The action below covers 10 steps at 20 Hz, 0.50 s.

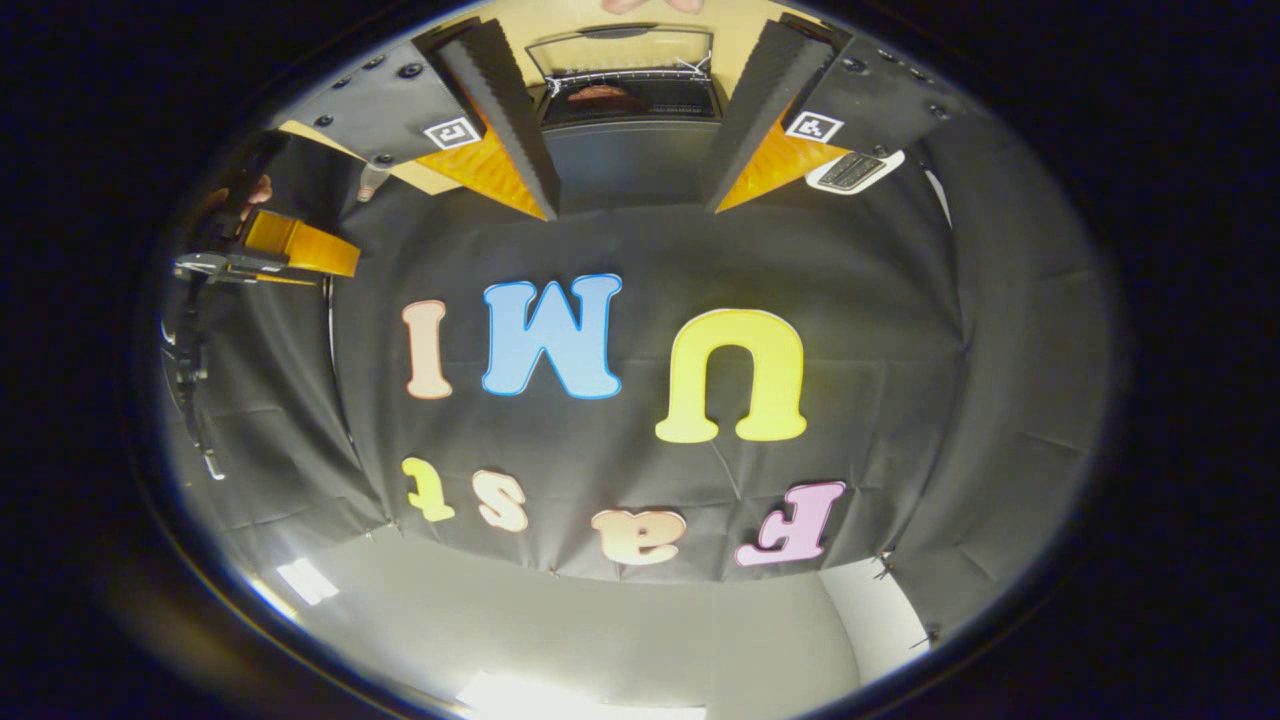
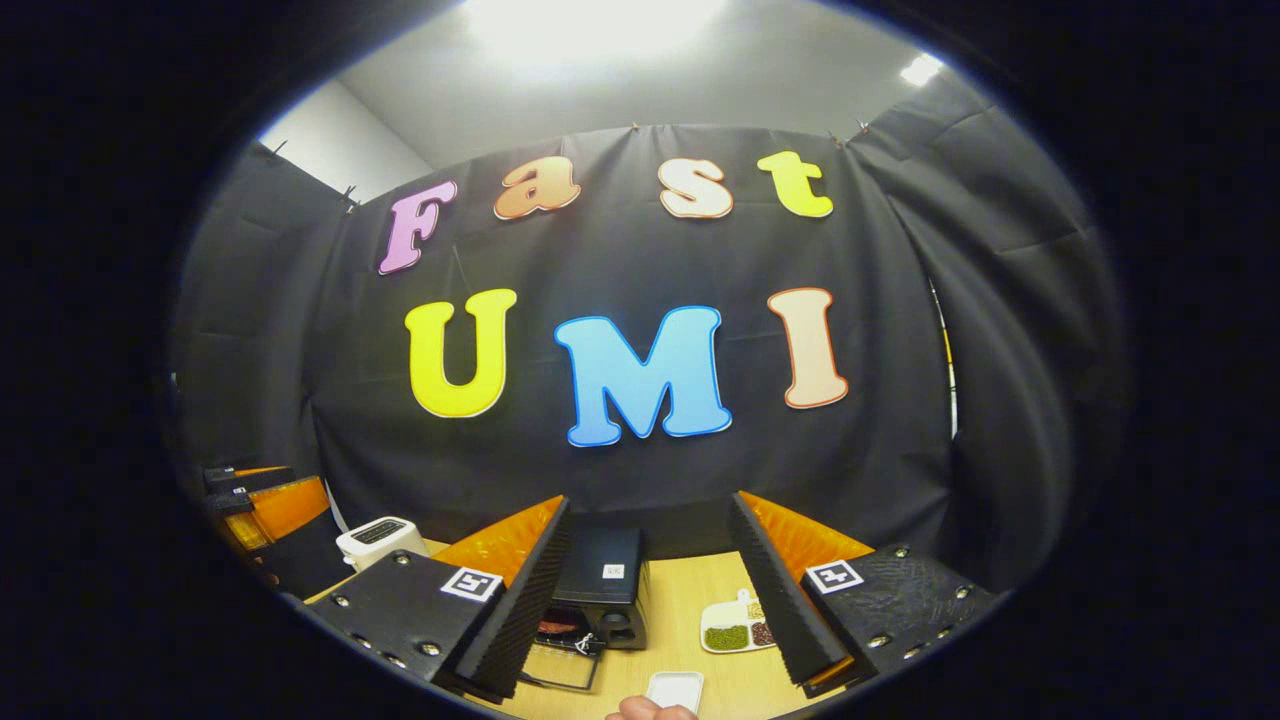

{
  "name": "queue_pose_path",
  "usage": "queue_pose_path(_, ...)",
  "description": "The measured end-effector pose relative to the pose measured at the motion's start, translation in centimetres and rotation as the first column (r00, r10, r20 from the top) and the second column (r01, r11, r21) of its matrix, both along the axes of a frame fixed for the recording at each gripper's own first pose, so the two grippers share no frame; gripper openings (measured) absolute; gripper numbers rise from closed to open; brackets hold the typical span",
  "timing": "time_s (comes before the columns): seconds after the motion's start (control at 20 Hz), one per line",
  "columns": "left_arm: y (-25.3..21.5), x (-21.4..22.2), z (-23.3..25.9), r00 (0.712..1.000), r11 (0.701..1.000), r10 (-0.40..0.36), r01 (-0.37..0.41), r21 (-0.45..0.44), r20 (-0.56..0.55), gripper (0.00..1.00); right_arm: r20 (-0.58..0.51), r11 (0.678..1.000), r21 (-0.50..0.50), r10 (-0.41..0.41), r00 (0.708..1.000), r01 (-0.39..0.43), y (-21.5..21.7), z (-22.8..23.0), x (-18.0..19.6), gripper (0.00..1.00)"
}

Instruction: Open the electric oven with the left hand, put the food in, and close the electric oven.

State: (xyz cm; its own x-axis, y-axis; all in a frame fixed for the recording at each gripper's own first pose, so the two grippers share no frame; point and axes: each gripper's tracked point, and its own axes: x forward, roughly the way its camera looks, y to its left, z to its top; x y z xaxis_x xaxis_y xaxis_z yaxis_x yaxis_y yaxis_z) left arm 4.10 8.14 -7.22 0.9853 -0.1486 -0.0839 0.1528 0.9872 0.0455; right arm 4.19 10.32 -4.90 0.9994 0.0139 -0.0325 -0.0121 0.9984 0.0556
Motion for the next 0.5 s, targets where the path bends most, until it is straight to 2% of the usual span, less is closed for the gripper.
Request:
queue_pose_path(0.05, -0.2, 0.1, -0.8, 1.000, 1.000, 0.003, -0.003, -0.005, -0.023, 0.91, -0.007, 1.000, 0.003, -0.003, 1.000, 0.003, -0.2, -0.1, -0.3, 0.95)
queue_pose_path(0.1, -0.3, 0.1, -1.9, 0.998, 1.000, 0.004, -0.004, -0.007, -0.057, 0.99, -0.013, 1.000, 0.010, -0.009, 1.000, 0.009, -0.4, -0.3, -0.6, 0.95)
queue_pose_path(0.15, -0.5, 0.1, -3.2, 0.995, 1.000, -0.006, 0.005, -0.004, -0.101, 0.99, -0.021, 1.000, 0.015, -0.015, 1.000, 0.015, -0.8, -0.5, -0.8, 0.95)
queue_pose_path(0.3, -1.1, 0.3, -6.9, 0.975, 1.000, -0.020, 0.022, 0.007, -0.223, 0.96, -0.040, 0.999, 0.033, -0.027, 0.999, 0.029, -2.0, -1.3, -1.6, 0.95)
queue_pose_path(0.35, -1.6, 0.5, -8.7, 0.962, 1.000, -0.022, 0.025, 0.008, -0.271, 0.95, -0.044, 0.999, 0.036, -0.035, 0.998, 0.036, -2.4, -1.7, -1.8, 0.95)
queue_pose_path(0.4, -1.6, 0.4, -10.5, 0.945, 1.000, -0.019, 0.024, 0.010, -0.327, 0.99, -0.048, 0.998, 0.036, -0.044, 0.998, 0.046, -3.0, -1.9, -1.9, 0.95)
queue_pose_path(0.5, -1.5, -0.1, -14.5, 0.894, 1.000, -0.007, 0.012, 0.010, -0.448, 0.95, -0.061, 0.998, 0.038, -0.056, 0.997, 0.058, -3.9, -2.4, -2.4, 0.95)
